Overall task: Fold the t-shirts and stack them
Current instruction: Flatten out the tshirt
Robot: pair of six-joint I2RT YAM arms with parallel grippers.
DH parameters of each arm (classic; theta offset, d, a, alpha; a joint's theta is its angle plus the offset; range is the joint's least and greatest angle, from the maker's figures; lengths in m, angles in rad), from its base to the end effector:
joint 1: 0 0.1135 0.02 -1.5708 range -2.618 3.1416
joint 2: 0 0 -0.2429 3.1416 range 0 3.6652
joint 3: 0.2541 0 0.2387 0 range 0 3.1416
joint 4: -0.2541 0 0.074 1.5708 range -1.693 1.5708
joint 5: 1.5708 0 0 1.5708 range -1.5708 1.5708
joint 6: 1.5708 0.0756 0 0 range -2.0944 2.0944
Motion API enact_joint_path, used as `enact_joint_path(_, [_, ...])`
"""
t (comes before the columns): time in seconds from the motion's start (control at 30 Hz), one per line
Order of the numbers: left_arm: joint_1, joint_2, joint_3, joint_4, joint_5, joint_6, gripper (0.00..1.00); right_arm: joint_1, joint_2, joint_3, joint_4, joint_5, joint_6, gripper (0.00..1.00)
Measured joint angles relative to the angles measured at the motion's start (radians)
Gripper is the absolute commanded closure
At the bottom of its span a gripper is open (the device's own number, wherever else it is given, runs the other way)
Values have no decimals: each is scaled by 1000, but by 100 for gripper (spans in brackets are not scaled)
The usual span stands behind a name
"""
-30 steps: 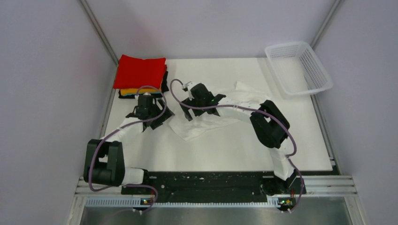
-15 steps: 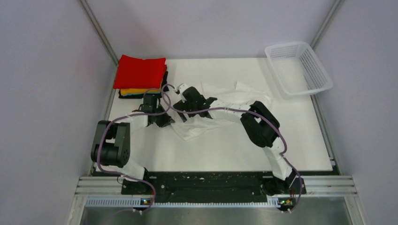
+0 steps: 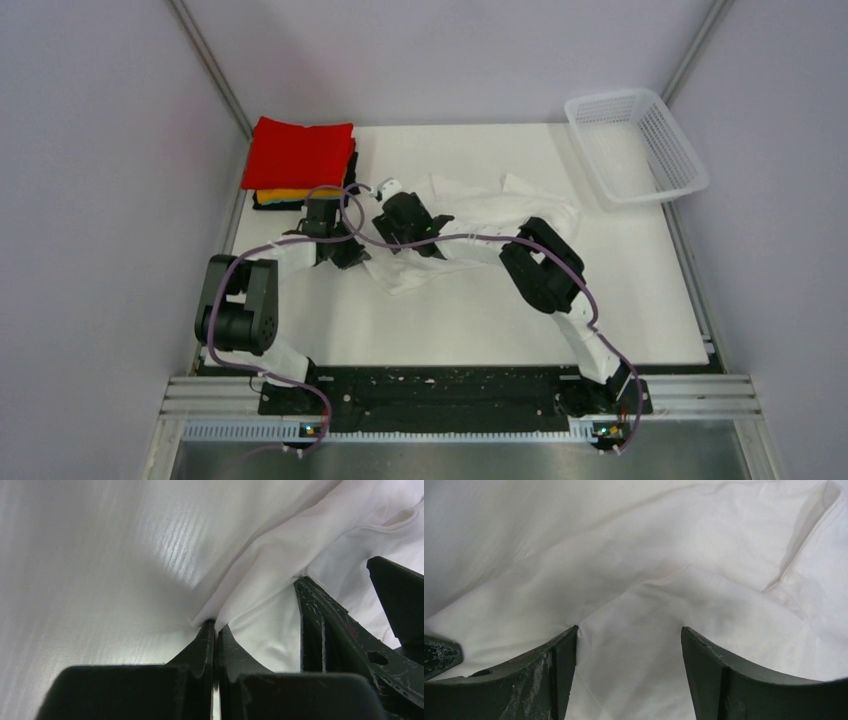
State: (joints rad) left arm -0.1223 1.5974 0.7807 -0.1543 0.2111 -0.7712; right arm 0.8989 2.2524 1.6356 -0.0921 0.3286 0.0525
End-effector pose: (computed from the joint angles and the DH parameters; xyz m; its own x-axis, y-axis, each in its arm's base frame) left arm 0.3076 -0.0538 0.1069 -0.7525 -0.5942 -0.2842 -0.4013 0.7558 -0.5175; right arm 0.3345 0.3814 0.1227 -0.4355 -0.4678 -0.7691 -0.5662 0.8066 -0.1700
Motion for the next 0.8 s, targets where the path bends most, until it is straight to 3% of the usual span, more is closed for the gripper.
enact_joint_path(0.4, [-2, -34, 13, -86, -101, 7, 100, -94, -19, -41, 43, -37, 107, 42])
enact_joint_path(0.5, [-2, -37, 13, -91, -101, 7, 100, -107, -19, -41, 43, -42, 118, 53])
enact_joint_path(0.67, [-2, -39, 12, -102, -104, 7, 100, -109, -19, -41, 47, -55, 134, 88])
enact_joint_path(0.8, [-2, -45, 12, -110, -113, 8, 100, -109, -24, -42, 48, -56, 140, 99])
